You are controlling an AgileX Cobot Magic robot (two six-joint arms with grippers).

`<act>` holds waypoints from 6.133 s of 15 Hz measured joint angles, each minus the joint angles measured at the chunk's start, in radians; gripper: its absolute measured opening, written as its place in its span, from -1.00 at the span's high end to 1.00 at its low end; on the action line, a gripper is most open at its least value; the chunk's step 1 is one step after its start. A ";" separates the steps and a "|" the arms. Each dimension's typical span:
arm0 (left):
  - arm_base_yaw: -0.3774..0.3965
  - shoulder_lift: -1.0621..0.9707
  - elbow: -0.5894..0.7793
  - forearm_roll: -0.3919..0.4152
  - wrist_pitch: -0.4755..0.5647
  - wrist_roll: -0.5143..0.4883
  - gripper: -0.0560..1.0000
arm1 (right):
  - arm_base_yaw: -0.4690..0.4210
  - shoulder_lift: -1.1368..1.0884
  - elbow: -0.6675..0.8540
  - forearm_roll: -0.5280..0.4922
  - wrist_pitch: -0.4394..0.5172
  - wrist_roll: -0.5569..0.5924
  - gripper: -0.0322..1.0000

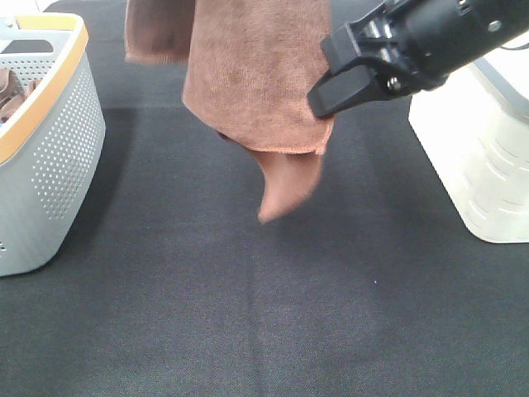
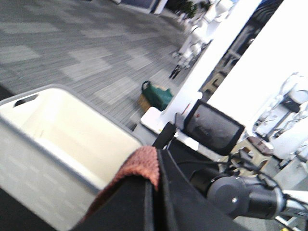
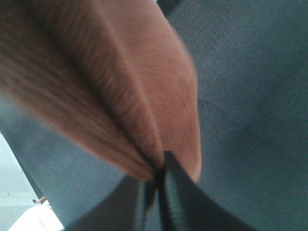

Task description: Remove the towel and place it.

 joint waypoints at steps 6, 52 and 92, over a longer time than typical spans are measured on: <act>0.000 0.000 0.000 -0.027 0.009 0.015 0.89 | 0.000 0.001 0.000 0.077 -0.011 -0.045 0.37; 0.000 0.521 0.000 1.111 -0.756 -0.261 0.89 | -0.168 0.496 -0.470 -1.471 -0.580 1.178 0.94; -0.175 -0.122 0.385 1.106 0.243 -0.470 -0.84 | -0.069 0.000 -0.239 -0.456 0.501 0.458 -0.47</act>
